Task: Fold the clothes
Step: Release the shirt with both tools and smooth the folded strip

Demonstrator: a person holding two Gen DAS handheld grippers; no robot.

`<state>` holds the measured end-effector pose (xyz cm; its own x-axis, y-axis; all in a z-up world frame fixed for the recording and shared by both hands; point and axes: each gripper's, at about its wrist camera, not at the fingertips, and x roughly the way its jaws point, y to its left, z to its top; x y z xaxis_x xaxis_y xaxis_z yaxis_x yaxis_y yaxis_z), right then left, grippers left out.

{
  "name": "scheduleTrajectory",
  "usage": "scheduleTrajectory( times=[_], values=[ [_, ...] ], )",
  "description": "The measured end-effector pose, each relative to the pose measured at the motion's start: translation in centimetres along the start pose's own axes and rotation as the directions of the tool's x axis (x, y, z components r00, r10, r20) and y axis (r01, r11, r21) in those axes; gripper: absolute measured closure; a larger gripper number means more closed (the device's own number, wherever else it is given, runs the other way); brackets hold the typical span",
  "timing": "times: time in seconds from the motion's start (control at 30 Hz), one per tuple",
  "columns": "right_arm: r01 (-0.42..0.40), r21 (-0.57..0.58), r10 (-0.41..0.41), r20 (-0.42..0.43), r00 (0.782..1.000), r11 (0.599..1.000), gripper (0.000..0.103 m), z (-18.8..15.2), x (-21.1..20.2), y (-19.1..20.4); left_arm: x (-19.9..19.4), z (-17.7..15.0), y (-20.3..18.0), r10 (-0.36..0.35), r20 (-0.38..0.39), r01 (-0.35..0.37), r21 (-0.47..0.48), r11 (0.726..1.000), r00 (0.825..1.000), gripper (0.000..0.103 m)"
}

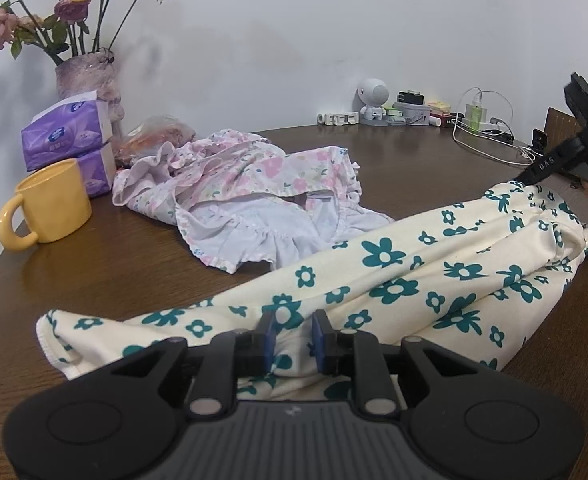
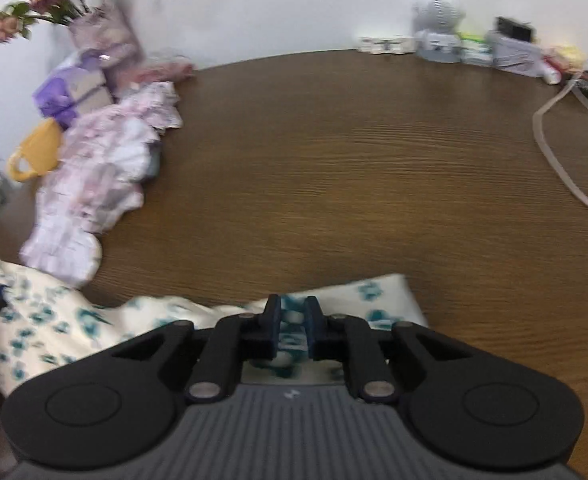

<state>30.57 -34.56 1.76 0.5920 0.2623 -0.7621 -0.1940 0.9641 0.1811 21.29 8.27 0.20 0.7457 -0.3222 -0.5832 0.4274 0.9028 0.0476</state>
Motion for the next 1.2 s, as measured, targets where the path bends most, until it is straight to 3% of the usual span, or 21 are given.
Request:
scheduleTrajectory(
  times=[0.03,0.1,0.2,0.23,0.3,0.4,0.47,0.6,0.63,0.73,0.97,1.2],
  values=[
    [0.011,0.027,-0.011,0.014,1.000,1.000,0.090,-0.1,-0.3,-0.5,0.0,0.1,0.0,0.000,-0.001,0.000,0.005,1.000,1.000,0.084],
    [-0.022,0.077,0.016,0.071,0.997,0.997,0.089,-0.4,-1.8,-0.8,-0.5,0.4,-0.1,-0.006,0.013,0.006,0.023,1.000,1.000,0.070],
    [-0.125,0.017,0.121,0.156,0.980,0.992,0.080,-1.0,-4.3,2.0,-1.9,1.2,-0.3,-0.022,0.077,0.019,0.039,0.999,0.997,0.054],
    [-0.158,-0.006,0.157,0.180,0.971,0.987,0.074,-1.2,-5.2,3.0,-2.2,1.6,-0.5,-0.036,0.090,0.032,0.042,0.999,0.995,0.053],
    [-0.213,-0.099,0.227,0.171,0.959,0.972,0.073,-1.7,-5.5,6.5,-2.3,2.5,-1.3,-0.073,0.099,0.068,0.057,0.996,0.992,0.053],
    [-0.279,-0.258,0.311,0.094,0.946,0.925,0.073,-2.5,-4.2,12.4,-0.6,3.4,-3.1,-0.130,0.052,0.124,0.103,0.987,0.990,0.054],
    [-0.249,-0.329,0.286,0.068,0.956,0.911,0.073,-3.1,-2.9,14.7,0.9,3.8,-4.1,-0.164,0.010,0.161,0.121,0.979,0.986,0.062],
    [-0.193,-0.466,0.229,0.023,0.973,0.864,0.073,-4.2,-0.4,19.2,3.8,3.8,-4.3,-0.177,-0.056,0.180,0.060,0.982,0.983,0.063],
    [-0.180,-0.465,0.216,0.025,0.976,0.867,0.072,-4.4,-0.3,18.7,4.1,3.8,-3.7,-0.177,-0.065,0.179,0.031,0.983,0.982,0.062],
    [-0.148,-0.450,0.182,0.034,0.983,0.881,0.054,-4.8,-0.5,16.6,4.2,3.5,-1.5,-0.181,-0.075,0.177,-0.047,0.983,0.981,0.062],
    [-0.143,-0.379,0.180,0.062,0.982,0.914,0.053,-5.4,-1.7,12.1,1.3,1.5,2.4,-0.061,-0.096,0.057,-0.041,0.998,0.994,0.063],
    [-0.160,-0.322,0.193,0.075,0.978,0.933,0.050,-5.5,-2.4,9.6,-0.8,1.5,2.1,-0.037,-0.055,0.036,-0.016,0.999,0.998,0.063]
  ],
)
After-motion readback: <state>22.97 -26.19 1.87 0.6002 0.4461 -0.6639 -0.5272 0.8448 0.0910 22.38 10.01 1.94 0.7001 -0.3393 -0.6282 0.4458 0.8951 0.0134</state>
